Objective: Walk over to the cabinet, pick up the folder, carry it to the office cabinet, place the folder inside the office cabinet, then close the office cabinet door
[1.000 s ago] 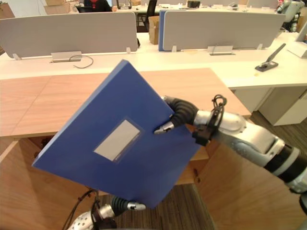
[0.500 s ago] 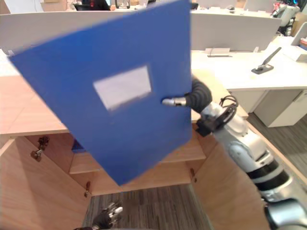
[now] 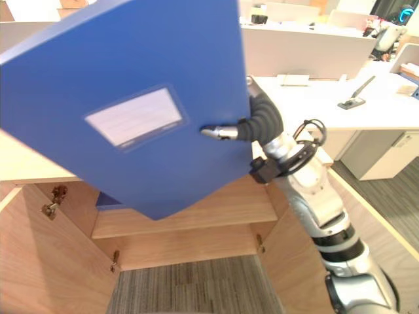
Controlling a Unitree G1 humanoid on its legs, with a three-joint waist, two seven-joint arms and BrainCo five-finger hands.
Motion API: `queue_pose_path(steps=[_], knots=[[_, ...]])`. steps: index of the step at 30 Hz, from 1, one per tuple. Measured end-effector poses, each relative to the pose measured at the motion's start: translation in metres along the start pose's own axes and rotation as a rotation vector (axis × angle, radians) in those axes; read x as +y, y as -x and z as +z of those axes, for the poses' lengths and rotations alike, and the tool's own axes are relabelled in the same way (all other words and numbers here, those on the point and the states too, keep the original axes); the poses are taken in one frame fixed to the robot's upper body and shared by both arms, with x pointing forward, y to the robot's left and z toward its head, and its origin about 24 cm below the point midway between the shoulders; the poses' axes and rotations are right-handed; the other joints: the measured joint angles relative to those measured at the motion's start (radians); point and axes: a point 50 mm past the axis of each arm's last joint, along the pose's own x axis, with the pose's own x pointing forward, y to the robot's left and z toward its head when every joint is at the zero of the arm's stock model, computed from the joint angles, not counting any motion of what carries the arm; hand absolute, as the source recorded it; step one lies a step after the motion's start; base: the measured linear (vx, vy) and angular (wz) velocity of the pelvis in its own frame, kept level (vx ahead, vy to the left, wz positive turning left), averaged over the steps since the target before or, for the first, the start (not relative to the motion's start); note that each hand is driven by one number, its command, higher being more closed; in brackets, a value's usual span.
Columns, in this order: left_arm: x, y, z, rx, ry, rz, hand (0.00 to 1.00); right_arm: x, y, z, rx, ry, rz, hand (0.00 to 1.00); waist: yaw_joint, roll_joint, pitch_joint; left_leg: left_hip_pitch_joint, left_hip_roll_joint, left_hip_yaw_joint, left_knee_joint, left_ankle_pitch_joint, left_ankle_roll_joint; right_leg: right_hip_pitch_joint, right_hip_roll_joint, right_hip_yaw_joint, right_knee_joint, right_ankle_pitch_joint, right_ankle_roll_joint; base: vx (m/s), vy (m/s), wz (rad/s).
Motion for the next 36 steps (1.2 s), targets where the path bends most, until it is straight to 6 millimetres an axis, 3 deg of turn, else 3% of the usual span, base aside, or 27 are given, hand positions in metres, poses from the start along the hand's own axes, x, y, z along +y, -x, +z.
queue_pose_path(steps=[3,6,9,12,18,23,25,27,29,30,31,32,34,36], knots=[[0.002,0.0,0.0,-0.006,-0.004,0.007,0.0,0.03,-0.001,-0.006,0.013,0.123,0.145,1.0,0.0,-0.005,-0.002,-0.002,0.0,-0.006,0.0,0.004,-0.002,0.0,0.0,-0.003,-0.001,0.0,0.0,-0.04,0.004,0.06],[0.004,0.001,0.002,-0.012,-0.027,0.012,0.0,0.053,0.005,-0.021,0.077,0.125,0.249,1.0,0.002,-0.015,-0.007,-0.006,0.0,-0.009,-0.001,0.007,-0.002,-0.003,0.0,-0.004,0.0,0.0,0.0,-0.04,0.01,0.04],[0.006,0.001,0.003,-0.018,-0.042,0.016,0.0,0.083,0.023,-0.051,0.214,0.08,0.406,1.0,0.004,-0.025,-0.014,-0.009,0.0,-0.01,0.0,0.008,-0.003,-0.005,-0.001,-0.004,0.0,0.0,0.0,0.0,0.0,0.0],[0.007,0.001,0.006,-0.019,-0.066,0.007,0.0,0.111,0.064,-0.095,0.451,0.085,0.602,1.0,0.015,-0.031,-0.015,-0.011,-0.002,-0.012,0.0,0.009,-0.003,-0.006,-0.001,-0.004,0.0,0.0,0.0,0.0,0.0,0.0],[0.005,-0.002,0.007,0.009,-0.131,-0.001,0.0,0.118,0.136,-0.157,0.838,0.213,0.83,1.0,0.032,-0.015,0.013,-0.014,-0.004,-0.025,0.001,0.01,-0.001,-0.004,-0.001,-0.015,-0.003,0.001,0.0,-0.01,0.004,0.03],[-0.005,-0.005,0.008,0.021,-0.21,-0.025,0.0,0.116,0.17,-0.186,1.037,0.243,0.857,1.0,0.04,0.02,0.05,-0.014,-0.005,-0.057,0.001,0.01,-0.001,0.001,0.0,-0.021,-0.011,0.002,-0.001,0.0,-0.002,0.01],[-0.009,-0.006,0.009,0.017,-0.229,-0.035,0.0,0.109,0.182,-0.199,1.154,0.204,0.761,1.0,0.045,0.035,0.07,-0.014,-0.005,-0.095,0.001,0.01,-0.001,0.005,0.001,-0.025,-0.017,0.004,-0.001,0.0,-0.017,0.06],[-0.016,-0.007,0.009,0.015,-0.243,-0.048,0.0,0.093,0.198,-0.214,1.33,0.082,0.491,1.0,0.051,0.055,0.092,-0.015,-0.007,-0.124,0.001,0.01,-0.001,0.009,0.001,-0.032,-0.016,0.004,0.0,0.0,-0.012,0.08],[-0.019,-0.008,0.01,0.01,-0.248,-0.058,0.0,0.08,0.207,-0.218,1.398,0.007,0.293,1.0,0.058,0.064,0.098,-0.015,-0.007,-0.138,0.001,0.01,-0.001,0.015,0.001,-0.038,-0.018,0.004,0.0,0.01,-0.008,0.1],[-0.021,-0.008,0.011,0.007,-0.255,-0.066,0.0,0.068,0.214,-0.22,1.434,-0.086,0.1,1.0,0.065,0.065,0.099,-0.015,-0.007,-0.143,0.001,0.01,-0.001,0.019,0.001,-0.045,-0.018,0.004,0.0,0.01,-0.008,0.17],[-0.022,-0.008,0.011,0.007,-0.258,-0.069,0.0,0.062,0.221,-0.221,1.448,-0.239,-0.122,1.0,0.069,0.066,0.101,-0.014,-0.007,-0.15,0.001,0.01,-0.001,0.025,0.002,-0.053,-0.02,0.004,0.0,0.0,-0.006,0.18],[-0.022,-0.008,0.01,0.008,-0.257,-0.069,0.0,0.062,0.223,-0.222,1.44,-0.32,-0.231,1.0,0.069,0.067,0.103,-0.013,-0.007,-0.155,0.001,0.01,-0.001,0.03,0.002,-0.057,-0.022,0.004,0.0,0.0,-0.008,0.16],[-0.023,-0.008,0.01,0.01,-0.238,-0.072,0.0,0.068,0.221,-0.226,1.346,-0.607,-0.612,1.0,0.069,0.074,0.115,-0.012,-0.007,-0.159,0.001,0.01,-0.001,0.034,0.003,-0.06,-0.023,0.004,0.0,-0.02,-0.002,0.07],[-0.023,-0.008,0.009,0.014,-0.227,-0.072,0.0,0.078,0.215,-0.228,1.268,-0.781,-0.797,1.0,0.07,0.079,0.119,-0.012,-0.007,-0.162,0.0,0.01,-0.001,0.034,0.002,-0.061,-0.023,0.004,0.0,-0.03,0.003,0.03]])
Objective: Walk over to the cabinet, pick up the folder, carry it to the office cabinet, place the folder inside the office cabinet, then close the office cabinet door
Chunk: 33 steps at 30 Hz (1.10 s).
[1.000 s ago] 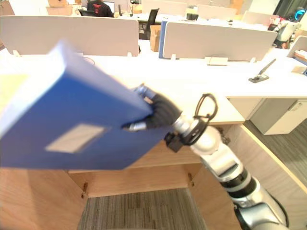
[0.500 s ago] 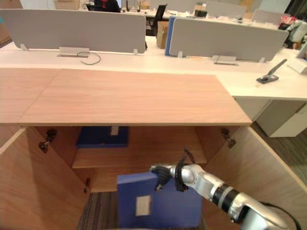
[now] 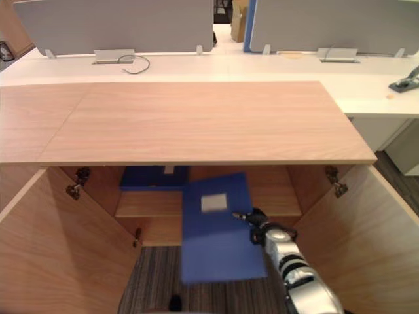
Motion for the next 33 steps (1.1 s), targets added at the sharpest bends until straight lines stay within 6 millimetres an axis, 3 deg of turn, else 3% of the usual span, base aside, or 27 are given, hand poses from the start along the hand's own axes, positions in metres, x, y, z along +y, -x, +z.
queue_pose_path(steps=[2,4,13,15,17,20,22,26,30,33], knots=[[-0.001,0.0,0.0,0.003,0.007,0.006,0.0,0.016,-0.004,-0.002,-0.022,-0.266,-0.005,1.0,0.006,0.0,0.006,-0.001,-0.001,-0.006,0.0,0.001,-0.001,0.002,-0.001,-0.005,0.0,0.0,0.0,-0.02,0.001,0.06],[-0.002,0.0,0.0,0.001,0.013,0.009,0.0,0.023,-0.009,0.007,-0.048,-0.38,-0.013,1.0,0.008,0.002,0.018,-0.002,-0.002,-0.01,0.0,0.002,-0.002,0.002,-0.002,-0.01,0.001,0.0,0.0,-0.03,0.003,0.07],[-0.01,-0.001,0.007,-0.031,0.04,0.006,0.0,0.03,-0.015,0.082,-0.337,-0.907,-0.056,1.0,0.033,0.012,0.069,-0.057,-0.014,-0.045,0.0,0.013,0.003,-0.023,-0.009,-0.05,-0.01,0.001,0.001,0.0,0.003,0.13],[-0.016,-0.002,0.013,-0.061,0.053,-0.001,0.0,0.028,-0.013,0.108,-0.421,-1.041,-0.081,1.0,0.046,0.018,0.105,-0.084,-0.014,-0.06,0.001,0.019,0.004,-0.035,-0.008,-0.062,-0.01,0.004,0.002,0.04,-0.008,0.19],[-0.02,-0.002,0.017,-0.084,0.063,-0.008,0.0,0.023,-0.011,0.121,-0.476,-1.146,-0.102,1.0,0.058,0.025,0.131,-0.103,-0.014,-0.071,0.015,0.019,0.004,-0.039,-0.01,-0.077,-0.008,0.004,0.002,0.02,-0.001,0.29],[-0.034,-0.001,0.025,-0.127,0.085,-0.04,0.0,0.018,0.003,0.159,-0.63,-1.318,-0.076,1.0,0.076,0.068,0.197,-0.236,-0.014,-0.103,0.201,-0.058,0.006,-0.088,-0.022,-0.113,0.051,0.002,0.002,-0.04,0.044,0.38],[-0.051,-0.001,0.022,-0.132,0.093,-0.08,0.0,0.009,0.023,0.191,-0.776,-1.432,-0.044,1.0,0.087,0.131,0.242,-0.377,-0.019,-0.133,0.413,-0.143,0.012,-0.176,-0.04,-0.133,0.194,-0.056,0.009,-0.1,0.127,0.33],[-0.056,-0.001,0.016,-0.111,0.068,-0.069,0.0,-0.004,0.052,0.223,-0.941,-1.622,-0.015,1.0,0.091,0.152,0.29,-0.538,-0.07,-0.147,0.651,-0.243,0.024,-0.333,-0.13,-0.132,0.496,-0.211,0.031,-0.07,0.081,0.32],[-0.063,-0.001,0.008,-0.096,-0.011,-0.069,0.0,-0.002,0.075,0.254,-1.051,-1.676,0.061,1.0,0.095,0.168,0.324,-0.676,-0.11,-0.109,0.866,-0.337,0.042,-0.49,-0.216,-0.072,0.742,-0.325,0.059,-0.14,0.083,-0.04],[-0.069,-0.001,0.008,-0.101,-0.006,-0.082,0.0,-0.007,0.088,0.272,-1.091,-1.671,0.081,1.0,0.1,0.179,0.336,-0.775,-0.128,-0.081,0.992,-0.379,0.047,-0.61,-0.251,-0.014,0.892,-0.379,0.078,-0.11,0.063,-0.08]])
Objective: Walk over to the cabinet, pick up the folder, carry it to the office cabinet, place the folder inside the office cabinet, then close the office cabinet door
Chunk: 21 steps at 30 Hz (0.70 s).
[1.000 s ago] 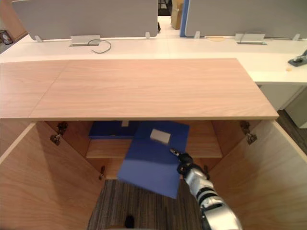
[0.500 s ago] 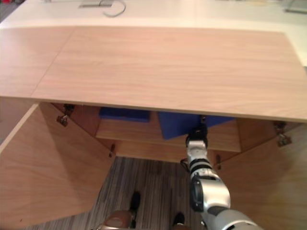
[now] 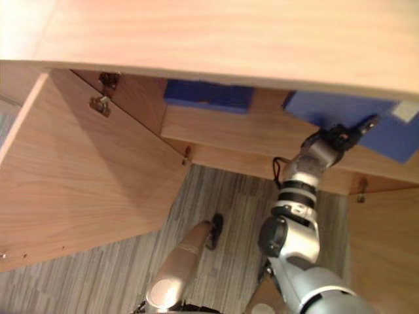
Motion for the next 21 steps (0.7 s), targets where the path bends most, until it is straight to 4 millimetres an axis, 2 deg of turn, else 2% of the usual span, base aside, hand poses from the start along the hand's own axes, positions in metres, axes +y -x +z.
queue_pose_path(steps=[2,6,11,17,19,21], knots=[[-0.007,-0.002,0.002,-0.004,0.004,-0.015,0.0,0.018,-0.004,0.004,-0.012,-0.001,0.031,1.0,0.001,0.008,0.016,-0.062,-0.008,0.013,0.068,-0.017,0.0,-0.072,-0.018,0.035,0.08,-0.027,0.009,-0.11,0.068,-0.04],[-0.01,-0.003,0.004,-0.002,0.001,-0.019,0.0,0.047,-0.009,0.009,-0.027,-0.006,0.086,1.0,0.003,0.007,0.031,-0.162,-0.01,0.039,0.158,-0.033,-0.003,-0.202,-0.031,0.099,0.201,-0.056,0.01,-0.08,0.049,-0.08],[-0.009,-0.003,0.003,0.002,0.002,-0.002,0.0,0.074,-0.013,0.019,-0.051,0.0,0.136,1.0,-0.002,0.005,0.033,-0.22,-0.008,0.049,0.183,-0.03,-0.009,-0.282,-0.032,0.128,0.252,-0.061,0.008,-0.06,0.007,-0.05],[-0.009,-0.003,0.002,0.008,0.014,0.0,0.0,0.095,-0.026,0.028,-0.048,0.121,0.147,1.0,-0.014,0.0,0.036,-0.239,-0.014,0.047,0.165,-0.006,-0.004,-0.305,-0.038,0.126,0.252,-0.059,0.005,0.0,0.001,0.06],[-0.008,-0.003,0.002,0.007,0.008,0.0,0.0,0.101,-0.03,0.027,-0.031,0.234,0.145,1.0,-0.02,-0.006,0.04,-0.244,-0.021,0.045,0.154,0.001,-0.005,-0.313,-0.044,0.124,0.25,-0.059,0.005,0.04,-0.01,0.1],[-0.007,-0.003,0.003,0.007,0.001,0.001,0.0,0.105,-0.031,0.018,0.006,0.348,0.158,1.0,-0.031,-0.014,0.045,-0.258,-0.022,0.043,0.147,0.009,-0.007,-0.327,-0.046,0.12,0.249,-0.058,0.004,0.05,-0.012,0.09]])
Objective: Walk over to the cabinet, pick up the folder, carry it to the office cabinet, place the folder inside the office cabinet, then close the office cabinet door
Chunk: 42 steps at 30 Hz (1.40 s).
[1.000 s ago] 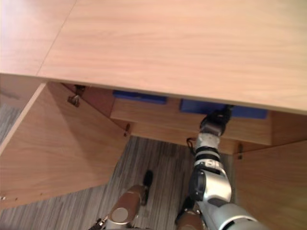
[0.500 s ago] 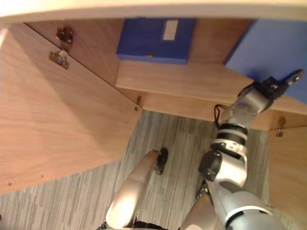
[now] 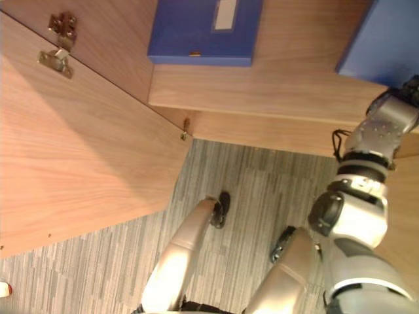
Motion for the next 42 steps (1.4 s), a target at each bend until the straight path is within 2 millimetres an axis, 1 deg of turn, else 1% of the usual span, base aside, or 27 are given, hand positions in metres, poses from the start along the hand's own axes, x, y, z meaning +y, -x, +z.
queue_pose_path(steps=[1,4,9,13,14,15,17,20,25,27,29,31,34,37,38,40,42], knots=[[0.001,0.0,0.002,-0.005,-0.003,0.002,0.0,0.004,0.0,-0.007,0.027,0.08,0.011,1.0,-0.008,-0.002,0.002,-0.009,0.0,-0.005,-0.001,0.003,-0.001,-0.006,0.001,-0.004,0.001,0.0,0.0,0.04,-0.013,0.06],[0.003,0.0,0.003,-0.009,-0.002,0.01,0.0,0.006,0.001,-0.018,0.055,0.133,0.013,1.0,-0.013,-0.008,0.005,-0.013,0.001,-0.015,-0.004,0.005,-0.005,-0.006,0.002,-0.011,0.001,0.0,0.0,0.05,-0.018,0.05],[0.005,0.001,0.006,-0.025,0.015,0.013,0.0,0.024,0.005,-0.036,0.102,0.219,0.061,1.0,-0.013,-0.02,0.013,-0.015,-0.002,-0.021,-0.019,0.019,-0.01,-0.007,0.0,-0.017,-0.004,0.0,0.0,0.03,-0.019,0.05],[0.005,0.001,0.005,-0.02,0.033,0.014,0.0,0.038,0.009,-0.043,0.12,0.28,0.113,1.0,-0.012,-0.021,0.014,-0.028,-0.003,-0.026,-0.021,0.023,-0.011,-0.018,0.0,-0.021,-0.002,0.0,0.0,0.03,-0.012,0.03],[0.005,0.001,0.005,-0.021,0.034,0.014,0.0,0.047,0.011,-0.044,0.12,0.286,0.138,1.0,-0.013,-0.021,0.015,-0.04,-0.003,-0.026,-0.021,0.026,-0.01,-0.032,-0.001,-0.02,0.002,0.0,-0.001,0.04,-0.015,0.04],[0.005,0.001,0.006,-0.022,0.035,0.017,0.0,0.054,0.012,-0.045,0.121,0.275,0.155,1.0,-0.013,-0.021,0.017,-0.052,-0.003,-0.026,-0.021,0.03,-0.01,-0.045,-0.001,-0.02,0.005,0.001,-0.001,0.05,-0.017,0.04],[0.004,0.001,0.007,-0.027,0.037,0.018,0.0,0.059,0.013,-0.045,0.118,0.264,0.166,1.0,-0.012,-0.021,0.026,-0.055,-0.003,-0.027,-0.021,0.031,-0.011,-0.051,-0.002,-0.02,0.008,0.001,-0.002,0.06,-0.026,0.02],[0.004,0.001,0.007,-0.027,0.041,0.023,0.0,0.059,0.013,-0.044,0.108,0.243,0.165,1.0,-0.011,-0.021,0.026,-0.062,-0.003,-0.027,-0.023,0.032,-0.012,-0.059,-0.001,-0.02,0.009,0.001,-0.002,0.06,-0.022,0.01],[0.004,0.001,0.007,-0.027,0.05,0.036,0.0,0.061,0.012,-0.036,0.085,0.125,0.141,1.0,-0.012,-0.02,0.026,-0.071,-0.004,-0.027,-0.025,0.034,-0.015,-0.071,-0.002,-0.018,0.012,0.001,-0.002,0.07,-0.02,0.01],[0.004,0.001,0.007,-0.029,0.052,0.037,0.0,0.063,0.01,-0.025,0.051,0.044,0.128,1.0,-0.011,-0.02,0.026,-0.071,-0.011,-0.028,-0.035,0.043,-0.019,-0.073,-0.005,-0.018,0.011,0.001,-0.002,0.05,-0.024,0.09],[0.004,0.001,0.007,-0.029,0.053,0.038,0.0,0.065,0.01,-0.019,0.027,-0.008,0.123,1.0,-0.012,-0.018,0.027,-0.071,-0.015,-0.029,-0.041,0.047,-0.019,-0.075,-0.007,-0.018,0.011,0.001,-0.002,0.04,-0.022,0.07],[0.004,0.001,0.007,-0.031,0.056,0.038,0.0,0.068,0.01,-0.01,-0.003,-0.102,0.103,1.0,-0.011,-0.017,0.027,-0.075,-0.016,-0.029,-0.046,0.05,-0.019,-0.079,-0.007,-0.018,0.01,0.001,-0.002,0.05,-0.016,0.04],[0.004,0.001,0.007,-0.034,0.057,0.039,0.0,0.07,0.01,-0.001,-0.036,-0.165,0.094,1.0,-0.011,-0.015,0.027,-0.088,-0.016,-0.029,-0.047,0.052,-0.018,-0.093,-0.006,-0.017,0.01,0.002,-0.004,0.07,-0.018,0.0],[0.004,0.001,0.007,-0.035,0.066,0.041,0.0,0.07,0.01,-0.001,-0.036,-0.164,0.094,1.0,-0.012,-0.013,0.027,-0.098,-0.015,-0.028,-0.047,0.053,-0.018,-0.105,-0.005,-0.016,0.01,0.002,-0.005,0.06,-0.017,0.0],[0.004,0.001,0.007,-0.037,0.076,0.041,0.0,0.07,0.01,-0.001,-0.031,-0.157,0.096,0.0,-0.012,-0.01,0.028,-0.101,-0.015,-0.029,-0.047,0.053,-0.018,-0.107,-0.004,-0.016,0.01,0.002,-0.005,0.07,-0.021,0.0],[0.002,0.001,0.006,-0.035,0.106,0.039,0.0,0.073,0.011,-0.002,-0.016,-0.122,0.109,0.0,-0.014,-0.002,0.031,-0.103,-0.015,-0.028,-0.047,0.053,-0.017,-0.108,-0.004,-0.015,0.009,0.003,-0.006,0.08,-0.021,0.0],[0.001,0.002,0.005,-0.035,0.127,0.042,0.0,0.077,0.011,-0.004,-0.012,-0.033,0.142,0.0,-0.013,-0.001,0.031,-0.103,-0.014,-0.028,-0.05,0.053,-0.017,-0.11,-0.003,-0.015,0.008,0.003,-0.006,0.06,-0.019,-0.01]])
